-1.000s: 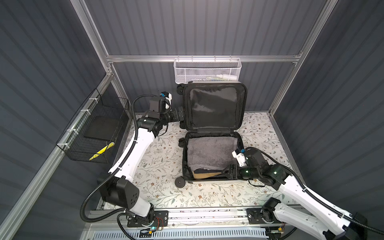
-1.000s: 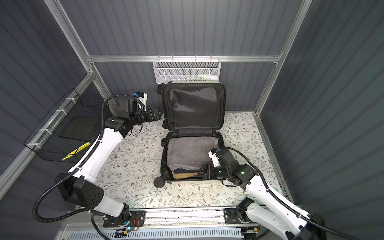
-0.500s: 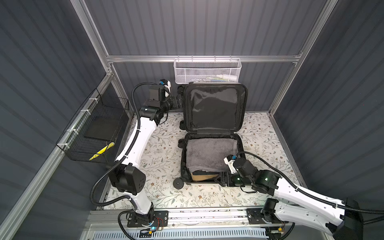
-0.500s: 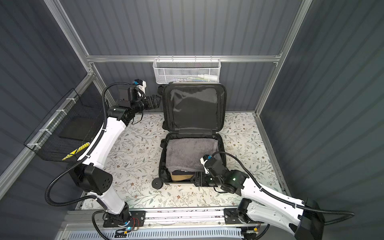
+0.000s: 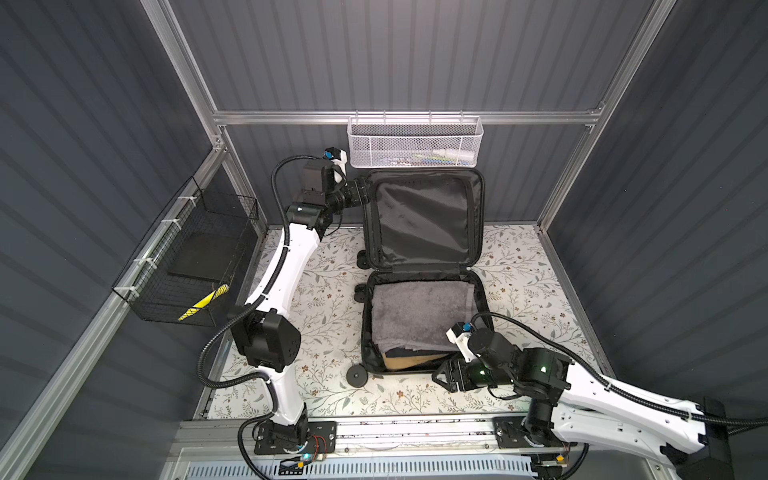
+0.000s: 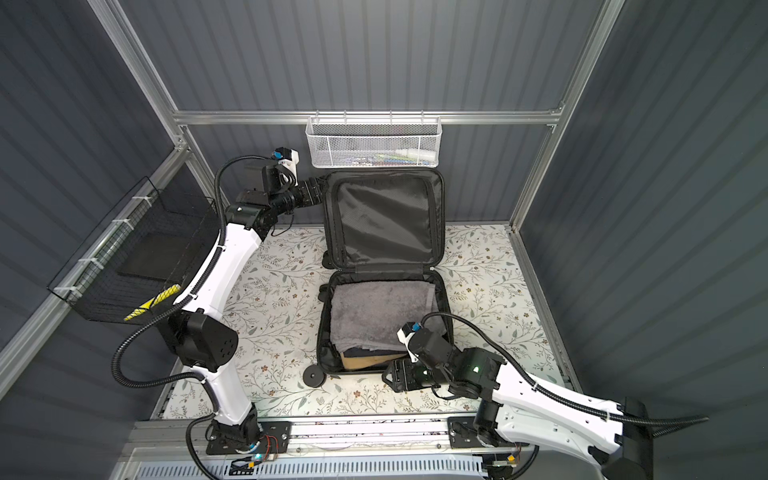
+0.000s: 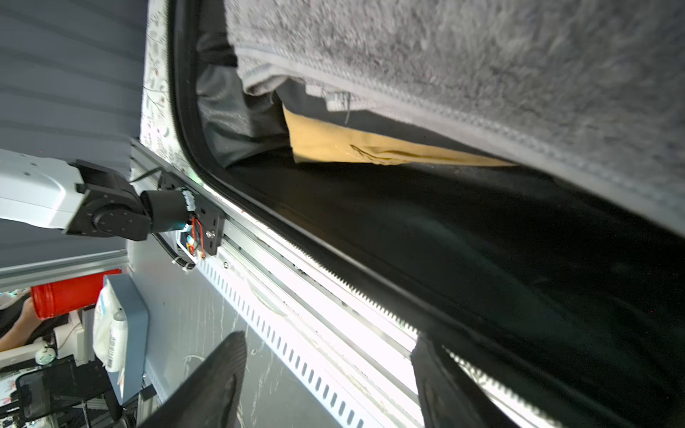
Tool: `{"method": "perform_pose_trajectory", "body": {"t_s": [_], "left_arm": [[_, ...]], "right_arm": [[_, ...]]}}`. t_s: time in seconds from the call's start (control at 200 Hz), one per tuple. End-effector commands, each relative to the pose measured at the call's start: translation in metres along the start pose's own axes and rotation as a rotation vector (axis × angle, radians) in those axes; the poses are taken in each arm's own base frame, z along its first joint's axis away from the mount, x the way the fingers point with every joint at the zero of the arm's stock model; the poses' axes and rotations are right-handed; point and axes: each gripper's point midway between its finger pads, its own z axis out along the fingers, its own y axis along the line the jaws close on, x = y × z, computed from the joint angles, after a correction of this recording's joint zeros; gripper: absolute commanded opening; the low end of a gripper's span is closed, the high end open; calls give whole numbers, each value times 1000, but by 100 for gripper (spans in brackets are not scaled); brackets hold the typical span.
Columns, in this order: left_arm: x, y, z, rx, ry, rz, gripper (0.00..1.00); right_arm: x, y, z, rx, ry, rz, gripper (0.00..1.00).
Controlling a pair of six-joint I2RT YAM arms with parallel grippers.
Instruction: Pack the luggage
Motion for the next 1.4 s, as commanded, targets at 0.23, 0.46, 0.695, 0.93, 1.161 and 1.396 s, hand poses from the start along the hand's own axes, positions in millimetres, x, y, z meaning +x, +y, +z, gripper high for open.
{"method": "perform_pose_trajectory", "body": {"t_s": [0.23,0.46,0.695,0.93,1.161,1.396], "left_arm": [[18,6,0,2,29,-23,65],[54,19,-22,-47,75,-17,74],[108,36,-36,-90,160,-40,85],[150,66,-30,-193,254,-34,92],[174,87,4,-260,317,-25,94],[193,93,43,-295,366,16,95]], "right_arm": [[9,-52,43,178,3,73,71],[-4,-45,41,180,-23,51,71],[-19,-67,23,211,-91,128,77],[-42,-103,-13,185,-213,289,83],[-56,-123,-21,184,-236,374,83],[-61,-122,-28,180,-243,394,83]]}}
